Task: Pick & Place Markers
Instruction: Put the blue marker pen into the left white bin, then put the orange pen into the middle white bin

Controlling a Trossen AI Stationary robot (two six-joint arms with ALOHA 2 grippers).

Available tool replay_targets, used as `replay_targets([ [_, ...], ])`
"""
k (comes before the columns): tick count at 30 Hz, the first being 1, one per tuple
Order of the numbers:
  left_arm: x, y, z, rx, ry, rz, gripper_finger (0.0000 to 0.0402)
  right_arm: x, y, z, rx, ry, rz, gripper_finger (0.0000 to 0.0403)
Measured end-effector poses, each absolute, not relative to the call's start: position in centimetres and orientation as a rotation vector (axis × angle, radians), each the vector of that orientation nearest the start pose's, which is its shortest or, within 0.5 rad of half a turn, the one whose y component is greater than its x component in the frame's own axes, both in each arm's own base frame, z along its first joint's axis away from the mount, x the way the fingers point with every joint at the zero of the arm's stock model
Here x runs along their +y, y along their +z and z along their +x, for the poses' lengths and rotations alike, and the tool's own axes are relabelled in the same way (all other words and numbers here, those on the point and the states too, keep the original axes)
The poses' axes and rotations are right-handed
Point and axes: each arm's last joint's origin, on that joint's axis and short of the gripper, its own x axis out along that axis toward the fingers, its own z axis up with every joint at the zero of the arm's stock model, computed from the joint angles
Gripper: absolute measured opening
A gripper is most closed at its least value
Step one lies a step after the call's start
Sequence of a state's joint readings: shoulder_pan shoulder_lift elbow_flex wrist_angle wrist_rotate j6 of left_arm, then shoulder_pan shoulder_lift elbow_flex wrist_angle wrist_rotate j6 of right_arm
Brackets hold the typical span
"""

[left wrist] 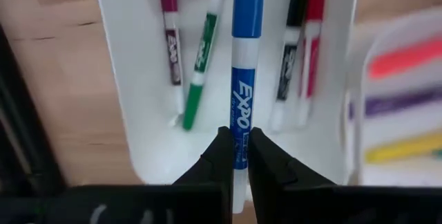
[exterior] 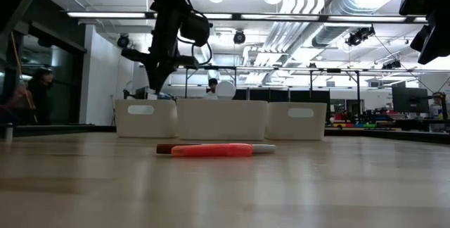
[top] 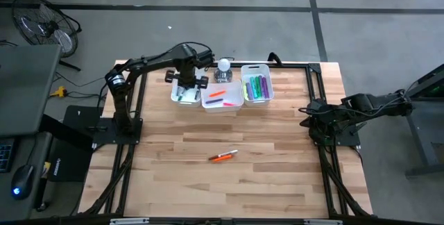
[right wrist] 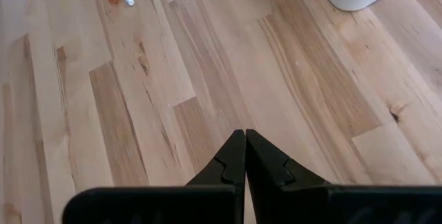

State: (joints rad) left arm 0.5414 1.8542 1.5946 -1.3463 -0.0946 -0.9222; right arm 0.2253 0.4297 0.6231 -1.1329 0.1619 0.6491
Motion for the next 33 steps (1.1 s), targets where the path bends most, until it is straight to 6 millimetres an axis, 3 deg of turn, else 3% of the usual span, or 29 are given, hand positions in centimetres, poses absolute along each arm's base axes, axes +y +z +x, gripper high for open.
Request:
replay_targets([
  [17, 18.4, 23.9, 30.0, 1.248, 1.322, -1.140, 0.0016, 1.0, 24.2, 6.5, 0.899, -0.240, 0.430, 0.0000],
  [27, 18.4, 23.8, 29.9, 1.260, 1.321, -1.134, 0.0075, 1.0, 24.2, 6.5, 0.900, -0.238, 0.432, 0.0000],
  [33, 18.4, 23.8, 29.9, 1.277, 1.289, -1.109, 0.0084, 1.0, 24.2, 6.5, 0.903, -0.233, 0.433, 0.0000],
])
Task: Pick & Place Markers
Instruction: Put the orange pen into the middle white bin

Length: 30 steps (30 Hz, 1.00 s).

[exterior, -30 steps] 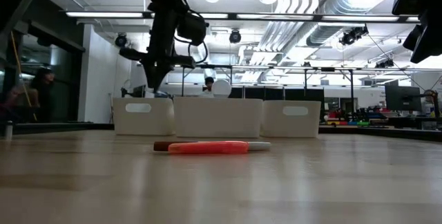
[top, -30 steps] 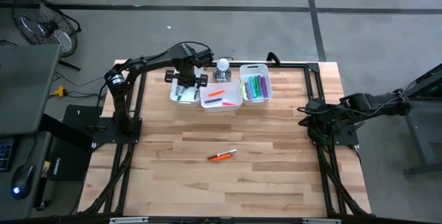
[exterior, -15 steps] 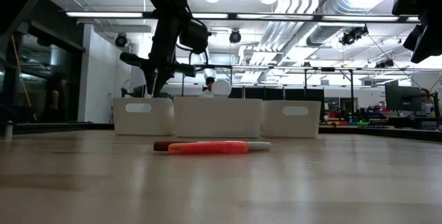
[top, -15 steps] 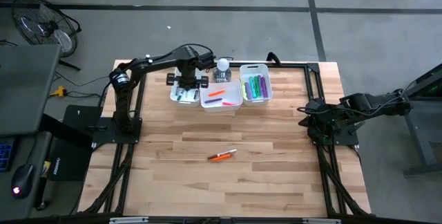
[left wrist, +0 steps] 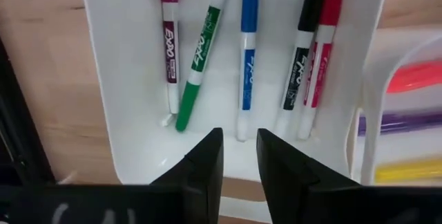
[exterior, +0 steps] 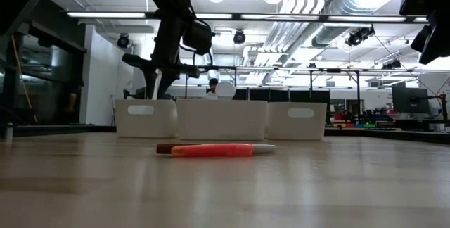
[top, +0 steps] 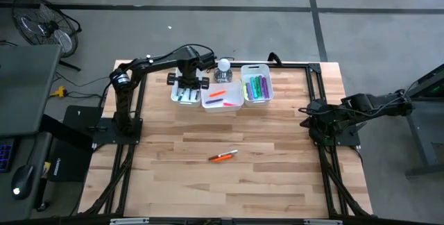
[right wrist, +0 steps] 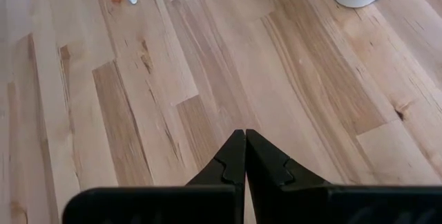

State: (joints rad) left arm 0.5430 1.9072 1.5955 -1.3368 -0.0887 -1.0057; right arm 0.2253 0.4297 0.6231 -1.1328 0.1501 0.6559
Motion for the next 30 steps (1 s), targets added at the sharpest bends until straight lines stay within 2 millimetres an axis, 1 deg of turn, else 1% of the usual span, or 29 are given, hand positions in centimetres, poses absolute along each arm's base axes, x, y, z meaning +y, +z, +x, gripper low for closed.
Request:
replay_targets([
  [4, 18.3, 24.0, 29.9, 1.323, 1.217, -1.044, 0.0084, 1.1, 24.2, 6.5, 0.905, -0.228, 0.435, 0.0000],
  [6, 18.1, 24.7, 29.6, 1.350, 1.178, -1.007, 0.0085, 1.1, 24.2, 6.5, 0.907, -0.224, 0.436, 0.0000],
  [9, 17.5, 25.7, 30.0, 1.350, 1.109, -0.934, 0.0085, 1.1, 24.2, 6.5, 0.907, -0.224, 0.436, 0.0000],
  [14, 14.7, 27.5, 30.7, 1.356, 0.983, -0.792, 0.0085, 1.1, 24.2, 6.5, 0.907, -0.224, 0.435, 0.0000],
  [16, 13.0, 27.8, 31.0, 1.383, 0.950, -0.736, 0.0085, 1.1, 24.2, 6.5, 0.907, -0.225, 0.435, 0.0000],
  [18, 11.1, 28.0, 31.8, 1.380, 0.902, -0.687, 0.0085, 1.1, 24.2, 6.5, 0.907, -0.225, 0.435, 0.0000],
  [21, 7.8, 27.9, 32.5, 1.436, 0.834, -0.603, 0.0085, 1.1, 24.2, 6.5, 0.906, -0.227, 0.437, 0.0000],
  [24, 4.3, 27.9, 33.2, 1.450, 0.760, -0.532, 0.0085, 1.1, 24.2, 6.5, 0.906, -0.227, 0.437, 0.0000],
  [27, 0.9, 27.9, 33.9, 1.405, 0.700, -0.500, 0.0085, 1.1, 24.2, 6.5, 0.906, -0.227, 0.437, 0.0000],
  [30, -1.9, 27.2, 35.2, 1.326, 0.645, -0.506, 0.0085, 1.1, 24.2, 6.5, 0.906, -0.227, 0.437, 0.0000],
])
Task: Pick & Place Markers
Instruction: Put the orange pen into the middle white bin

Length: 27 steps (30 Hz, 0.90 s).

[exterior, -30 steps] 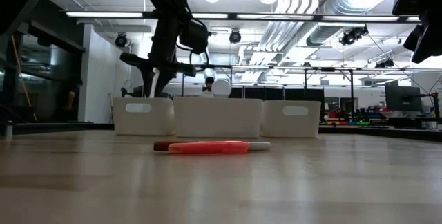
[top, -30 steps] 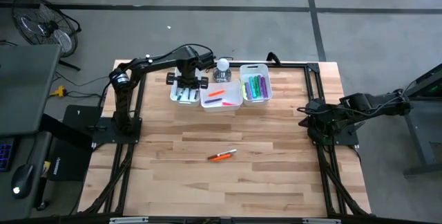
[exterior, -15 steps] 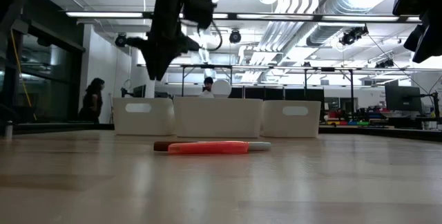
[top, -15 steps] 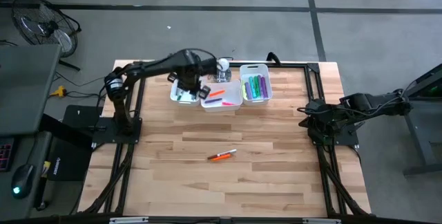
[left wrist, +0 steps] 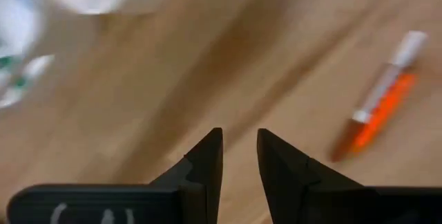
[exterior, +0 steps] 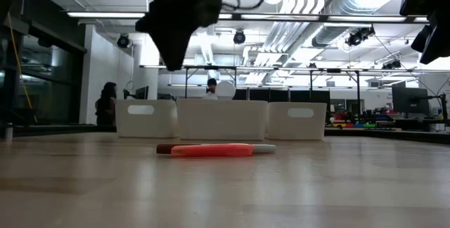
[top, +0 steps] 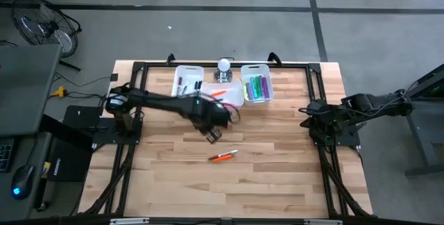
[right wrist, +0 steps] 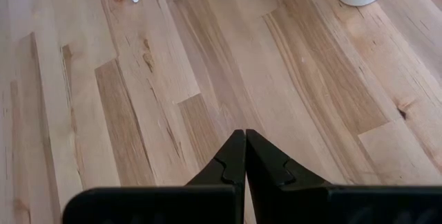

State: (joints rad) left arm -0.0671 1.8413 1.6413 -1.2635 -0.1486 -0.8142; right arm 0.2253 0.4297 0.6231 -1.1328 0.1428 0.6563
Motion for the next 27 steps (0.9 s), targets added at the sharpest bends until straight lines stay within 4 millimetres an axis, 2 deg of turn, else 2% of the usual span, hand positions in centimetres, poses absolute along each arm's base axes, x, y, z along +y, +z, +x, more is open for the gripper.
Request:
replay_targets([
  [4, -4.7, 27.4, 36.2, 1.223, 0.555, -0.487, 0.0085, 1.1, 24.2, 6.5, 0.906, -0.225, 0.433, 0.0000],
  [6, -5.8, 26.4, 37.2, 1.189, 0.522, -0.479, 0.0085, 1.1, 24.2, 6.5, 0.906, -0.224, 0.431, 0.0000],
  [11, -7.8, 24.9, 38.1, 1.186, 0.484, -0.444, 0.0086, 1.1, 24.2, 6.6, 0.908, -0.211, 0.437, 0.0000],
  [15, -9.0, 22.3, 38.9, 1.254, 0.446, -0.389, 0.0086, 1.1, 24.2, 6.6, 0.909, -0.203, 0.441, 0.0000],
  [18, -9.7, 21.5, 39.1, 1.296, 0.376, -0.381, 0.0087, 1.2, 24.2, 6.6, 0.912, -0.196, 0.445, 0.0000],
  [22, -10.5, 20.3, 39.9, 1.296, 0.305, -0.383, 0.0114, 1.2, 24.2, 6.6, 0.915, -0.188, 0.447, 0.0000],
  [27, -11.2, 20.4, 40.7, 1.238, 0.222, -0.416, 0.0176, 1.2, 24.2, 6.6, 0.917, -0.185, 0.447, 0.0000],
])
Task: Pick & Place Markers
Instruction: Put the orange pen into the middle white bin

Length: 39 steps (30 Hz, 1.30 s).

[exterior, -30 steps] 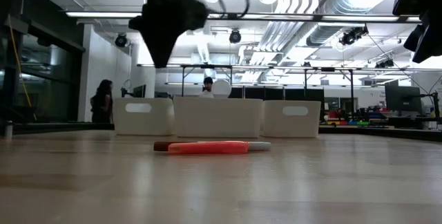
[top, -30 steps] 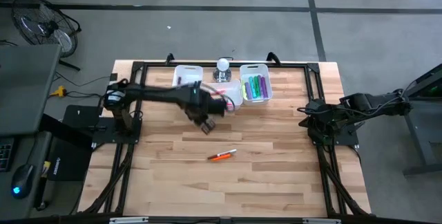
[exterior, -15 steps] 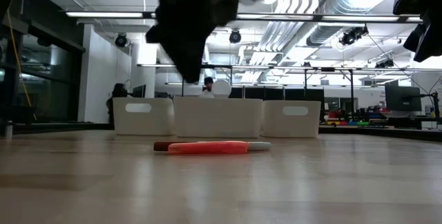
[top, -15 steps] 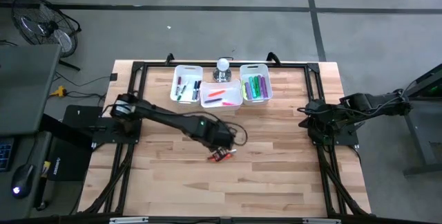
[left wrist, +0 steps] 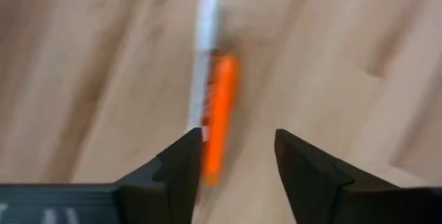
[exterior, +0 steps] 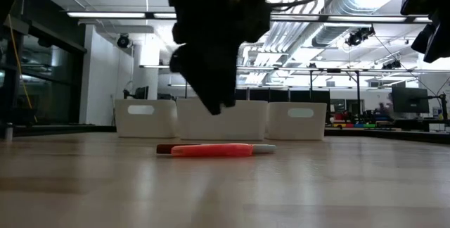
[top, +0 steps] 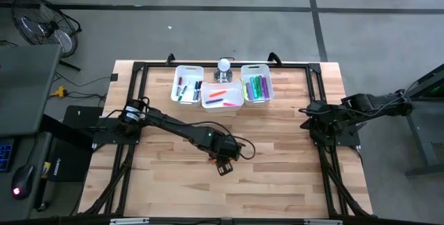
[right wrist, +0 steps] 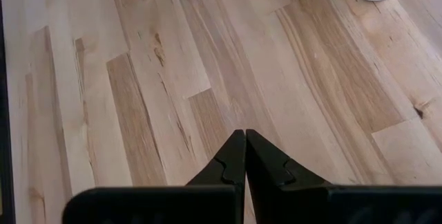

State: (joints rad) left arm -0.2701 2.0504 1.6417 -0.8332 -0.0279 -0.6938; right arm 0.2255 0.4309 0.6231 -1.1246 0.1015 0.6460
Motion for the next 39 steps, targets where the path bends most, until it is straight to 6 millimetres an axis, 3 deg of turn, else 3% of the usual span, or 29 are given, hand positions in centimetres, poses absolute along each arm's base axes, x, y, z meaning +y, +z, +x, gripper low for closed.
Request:
replay_targets([
  [5, -12.2, 20.7, 41.3, 1.191, 0.033, -0.382, 0.0201, 1.2, 24.2, 6.6, 0.916, -0.187, 0.446, 0.0000],
  [9, -13.3, 20.7, 41.0, 1.181, 0.003, -0.302, 0.0202, 1.2, 24.2, 6.6, 0.916, -0.188, 0.446, 0.0000],
  [22, -14.1, 20.6, 40.4, 1.178, 0.044, -0.207, 0.0202, 1.2, 24.2, 6.6, 0.910, -0.199, 0.439, 0.0000],
  [28, -13.7, 18.3, 40.9, 1.246, 0.064, -0.207, 0.0202, 1.1, 24.2, 6.6, 0.906, -0.205, 0.432, 0.0000],
  [39, -13.3, 17.8, 41.1, 1.232, 0.155, -0.192, 0.0202, 1.1, 24.2, 6.6, 0.907, -0.199, 0.419, 0.0000],
])
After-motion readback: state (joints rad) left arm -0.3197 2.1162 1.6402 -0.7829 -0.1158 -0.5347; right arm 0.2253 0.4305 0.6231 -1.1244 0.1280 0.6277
